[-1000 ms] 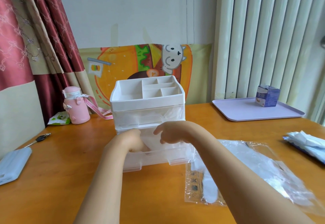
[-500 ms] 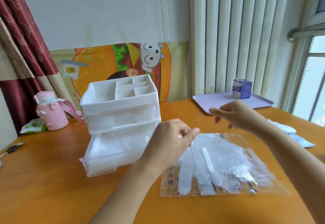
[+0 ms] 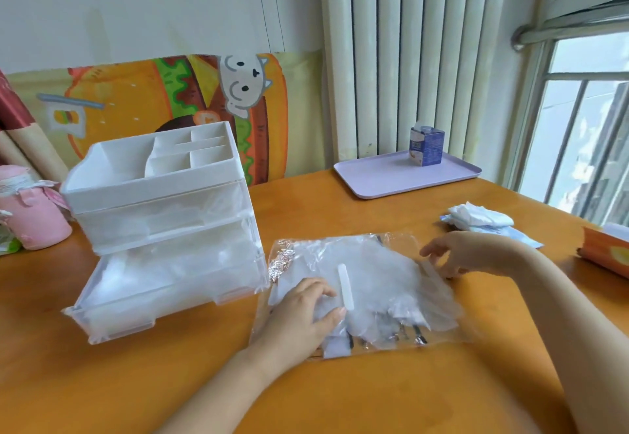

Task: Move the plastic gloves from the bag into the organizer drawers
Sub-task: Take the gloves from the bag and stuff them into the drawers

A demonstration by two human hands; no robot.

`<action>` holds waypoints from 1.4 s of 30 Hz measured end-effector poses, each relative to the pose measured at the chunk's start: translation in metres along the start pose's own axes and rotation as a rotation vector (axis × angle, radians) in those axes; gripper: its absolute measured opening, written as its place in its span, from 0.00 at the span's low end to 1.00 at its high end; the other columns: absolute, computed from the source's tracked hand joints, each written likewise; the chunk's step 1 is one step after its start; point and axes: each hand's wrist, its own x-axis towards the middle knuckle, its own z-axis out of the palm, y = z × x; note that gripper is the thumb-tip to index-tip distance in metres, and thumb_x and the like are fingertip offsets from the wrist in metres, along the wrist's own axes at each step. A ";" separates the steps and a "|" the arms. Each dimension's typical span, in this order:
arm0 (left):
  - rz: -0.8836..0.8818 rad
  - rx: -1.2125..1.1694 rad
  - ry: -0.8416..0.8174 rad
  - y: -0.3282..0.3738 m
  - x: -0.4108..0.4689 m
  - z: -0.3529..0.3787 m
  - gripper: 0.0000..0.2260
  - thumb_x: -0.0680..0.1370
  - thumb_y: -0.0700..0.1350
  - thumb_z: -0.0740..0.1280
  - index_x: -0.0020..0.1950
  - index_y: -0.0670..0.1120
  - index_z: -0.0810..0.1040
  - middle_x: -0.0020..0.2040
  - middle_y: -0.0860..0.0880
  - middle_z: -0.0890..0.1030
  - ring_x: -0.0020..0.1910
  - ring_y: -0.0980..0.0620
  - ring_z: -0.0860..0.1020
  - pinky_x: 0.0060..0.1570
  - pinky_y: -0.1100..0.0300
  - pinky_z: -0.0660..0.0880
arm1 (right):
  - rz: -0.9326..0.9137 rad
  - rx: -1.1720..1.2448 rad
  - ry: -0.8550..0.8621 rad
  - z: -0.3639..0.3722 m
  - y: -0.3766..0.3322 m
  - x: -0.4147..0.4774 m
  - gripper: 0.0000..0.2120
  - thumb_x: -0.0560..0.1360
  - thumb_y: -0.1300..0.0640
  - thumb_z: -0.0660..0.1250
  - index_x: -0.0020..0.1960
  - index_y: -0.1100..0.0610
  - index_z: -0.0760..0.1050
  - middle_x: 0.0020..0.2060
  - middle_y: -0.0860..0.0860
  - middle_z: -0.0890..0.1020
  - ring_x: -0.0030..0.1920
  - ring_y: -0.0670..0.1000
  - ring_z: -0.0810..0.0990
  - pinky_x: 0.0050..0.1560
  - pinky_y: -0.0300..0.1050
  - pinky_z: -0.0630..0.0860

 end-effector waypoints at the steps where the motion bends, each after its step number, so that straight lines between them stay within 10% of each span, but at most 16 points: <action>1: -0.012 0.010 -0.012 -0.005 0.001 0.002 0.16 0.81 0.57 0.59 0.68 0.55 0.69 0.68 0.63 0.65 0.65 0.67 0.64 0.42 0.89 0.36 | 0.001 0.021 -0.024 0.000 0.000 -0.003 0.22 0.71 0.71 0.63 0.60 0.51 0.74 0.52 0.51 0.77 0.50 0.51 0.77 0.44 0.38 0.76; 8: -0.024 0.039 -0.076 -0.023 0.008 0.014 0.24 0.81 0.59 0.56 0.76 0.54 0.61 0.76 0.59 0.59 0.75 0.60 0.55 0.75 0.58 0.46 | -0.035 -0.185 -0.032 0.005 -0.003 -0.008 0.18 0.65 0.38 0.74 0.49 0.46 0.77 0.44 0.44 0.77 0.46 0.47 0.74 0.44 0.37 0.70; 23: -0.019 0.068 -0.072 -0.028 0.009 0.021 0.23 0.82 0.58 0.54 0.76 0.54 0.59 0.76 0.57 0.57 0.76 0.59 0.52 0.75 0.48 0.44 | -0.207 -0.289 -0.057 0.008 -0.013 -0.020 0.02 0.72 0.46 0.71 0.44 0.43 0.79 0.45 0.42 0.82 0.45 0.44 0.78 0.44 0.33 0.71; 27: -0.026 0.079 -0.067 -0.027 0.009 0.021 0.23 0.82 0.58 0.54 0.76 0.54 0.59 0.76 0.57 0.57 0.76 0.59 0.52 0.75 0.49 0.43 | -0.120 -0.404 -0.183 0.014 -0.024 -0.026 0.18 0.64 0.39 0.76 0.49 0.44 0.76 0.48 0.42 0.80 0.47 0.44 0.76 0.46 0.36 0.71; 34: -0.045 0.090 -0.071 -0.026 0.010 0.021 0.23 0.82 0.59 0.53 0.76 0.54 0.58 0.77 0.57 0.56 0.76 0.58 0.51 0.75 0.49 0.42 | -0.192 -0.371 -0.108 0.013 -0.023 -0.026 0.05 0.70 0.48 0.74 0.40 0.46 0.78 0.41 0.43 0.83 0.43 0.44 0.78 0.45 0.37 0.73; 42: -0.048 0.085 -0.077 -0.026 0.009 0.021 0.24 0.82 0.59 0.52 0.76 0.54 0.57 0.77 0.57 0.55 0.77 0.58 0.50 0.75 0.49 0.40 | -0.218 -0.205 -0.028 0.010 -0.020 -0.022 0.13 0.70 0.49 0.75 0.48 0.51 0.74 0.44 0.46 0.83 0.39 0.44 0.80 0.37 0.35 0.74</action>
